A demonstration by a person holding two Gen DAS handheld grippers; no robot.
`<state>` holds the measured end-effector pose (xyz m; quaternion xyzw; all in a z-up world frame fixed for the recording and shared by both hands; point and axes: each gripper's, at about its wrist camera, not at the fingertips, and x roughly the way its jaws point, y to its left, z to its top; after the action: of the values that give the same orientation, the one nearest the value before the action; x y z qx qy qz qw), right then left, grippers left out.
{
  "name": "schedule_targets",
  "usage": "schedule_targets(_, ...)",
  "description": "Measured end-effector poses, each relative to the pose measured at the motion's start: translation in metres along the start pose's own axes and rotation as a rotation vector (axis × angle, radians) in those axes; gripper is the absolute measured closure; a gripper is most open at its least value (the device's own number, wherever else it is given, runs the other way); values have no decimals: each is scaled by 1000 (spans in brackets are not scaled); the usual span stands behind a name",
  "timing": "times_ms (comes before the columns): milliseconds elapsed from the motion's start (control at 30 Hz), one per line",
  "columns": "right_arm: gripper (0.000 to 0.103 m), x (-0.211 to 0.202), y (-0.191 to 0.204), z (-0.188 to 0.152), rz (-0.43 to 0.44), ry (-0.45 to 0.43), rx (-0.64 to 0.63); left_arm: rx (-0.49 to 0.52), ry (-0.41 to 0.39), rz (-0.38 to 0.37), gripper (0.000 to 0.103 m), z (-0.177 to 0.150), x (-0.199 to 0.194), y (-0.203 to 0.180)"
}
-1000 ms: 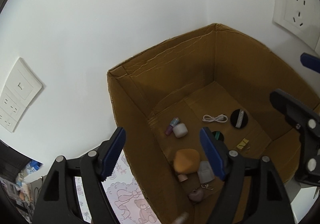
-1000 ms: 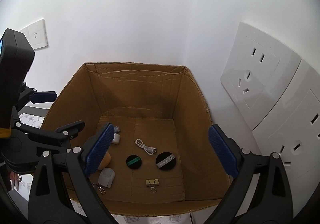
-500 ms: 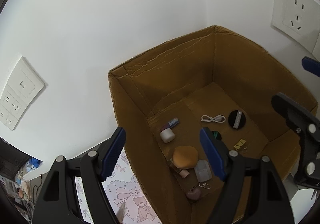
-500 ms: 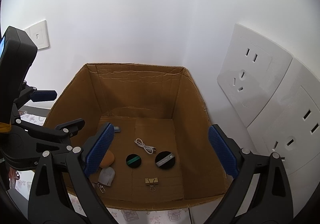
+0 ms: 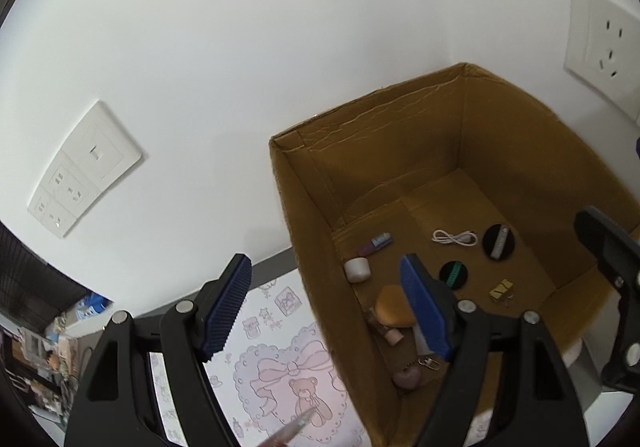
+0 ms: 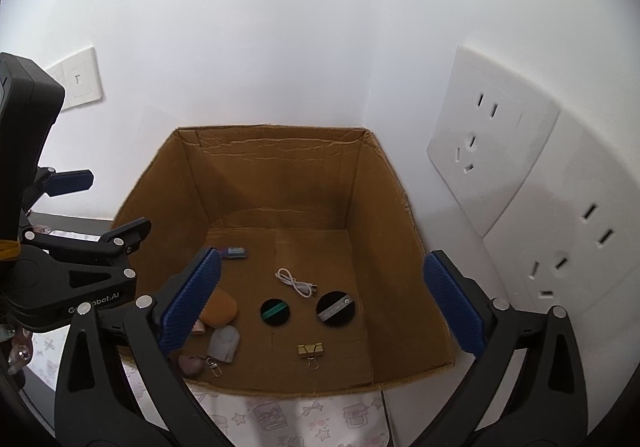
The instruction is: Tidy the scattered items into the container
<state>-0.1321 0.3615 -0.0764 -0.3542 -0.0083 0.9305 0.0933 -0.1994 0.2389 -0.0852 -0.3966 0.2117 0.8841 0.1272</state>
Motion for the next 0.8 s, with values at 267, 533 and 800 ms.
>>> schedule_targets(267,0,-42,25,4,60,-8,2,-75,-5,-2,28,-35,-46,27)
schedule_targets(533,0,-82,58,-10,150,-24,19,-228,16,1,28,-93,-96,73)
schedule_targets(800,0,-107,110,-23,207,-35,-62,-298,54,121,28,-136,-129,102)
